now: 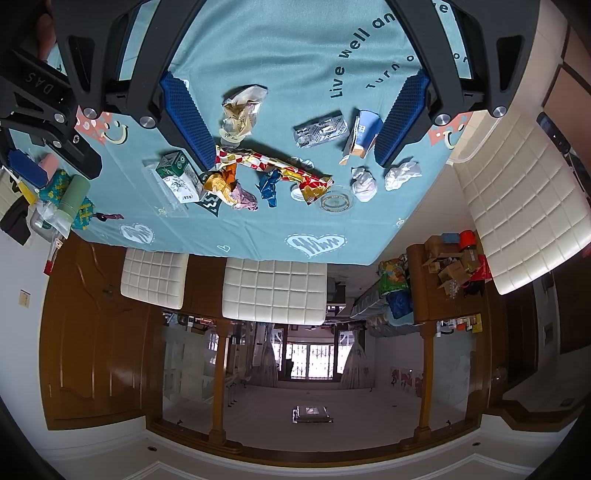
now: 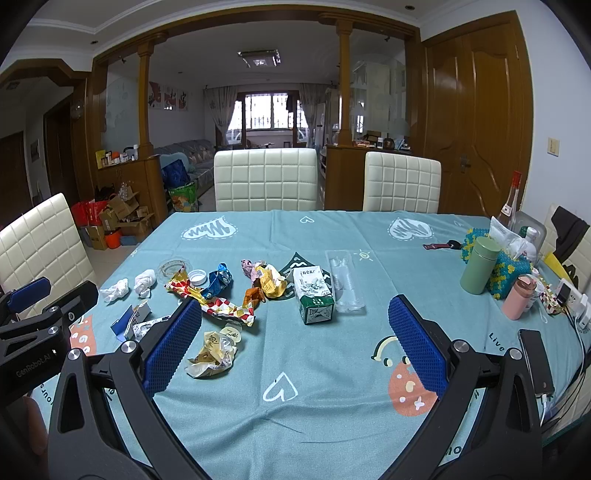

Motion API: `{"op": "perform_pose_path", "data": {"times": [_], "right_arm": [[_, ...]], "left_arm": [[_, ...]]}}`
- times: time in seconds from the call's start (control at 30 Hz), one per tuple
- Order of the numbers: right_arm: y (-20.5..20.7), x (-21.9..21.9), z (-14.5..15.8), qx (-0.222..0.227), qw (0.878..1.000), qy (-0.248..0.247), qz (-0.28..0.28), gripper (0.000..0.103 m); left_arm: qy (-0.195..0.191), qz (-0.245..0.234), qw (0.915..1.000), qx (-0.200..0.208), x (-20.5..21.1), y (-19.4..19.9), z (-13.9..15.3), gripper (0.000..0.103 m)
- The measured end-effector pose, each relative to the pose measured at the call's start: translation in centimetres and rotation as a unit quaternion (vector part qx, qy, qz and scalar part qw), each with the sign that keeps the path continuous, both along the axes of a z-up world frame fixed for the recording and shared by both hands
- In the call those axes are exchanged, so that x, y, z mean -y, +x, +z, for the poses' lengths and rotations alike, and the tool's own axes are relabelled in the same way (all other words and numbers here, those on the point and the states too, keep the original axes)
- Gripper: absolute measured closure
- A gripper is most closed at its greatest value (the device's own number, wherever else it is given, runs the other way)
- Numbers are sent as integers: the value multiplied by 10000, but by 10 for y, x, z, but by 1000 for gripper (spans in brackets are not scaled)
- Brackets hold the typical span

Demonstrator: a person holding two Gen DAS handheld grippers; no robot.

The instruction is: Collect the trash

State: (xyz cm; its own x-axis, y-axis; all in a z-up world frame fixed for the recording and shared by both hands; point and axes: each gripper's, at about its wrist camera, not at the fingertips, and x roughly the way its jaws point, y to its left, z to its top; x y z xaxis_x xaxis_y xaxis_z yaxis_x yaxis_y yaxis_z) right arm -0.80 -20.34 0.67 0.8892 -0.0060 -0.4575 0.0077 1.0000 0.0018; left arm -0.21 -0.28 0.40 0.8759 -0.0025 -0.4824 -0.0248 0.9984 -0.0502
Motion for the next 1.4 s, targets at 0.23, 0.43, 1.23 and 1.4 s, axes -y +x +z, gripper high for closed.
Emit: {"op": "perform_pose_path", "data": {"times": [0.23, 0.43, 1.23, 1.4], "right_arm": [[1, 0, 0, 8, 10000, 15, -9, 3], [0, -1, 1, -10, 10000, 17, 0, 3], [5, 2, -4, -74, 10000, 63, 19, 3], [5, 2, -5, -85, 9999, 63, 24, 3]], "left_arm": [[3, -15, 10000, -2, 2, 0, 1, 17], [-18, 2, 10000, 2, 1, 1, 1, 17], [-20, 1, 10000, 1, 1, 0, -2, 17], [-39, 31, 10000, 21, -1, -1, -5, 17]]}}
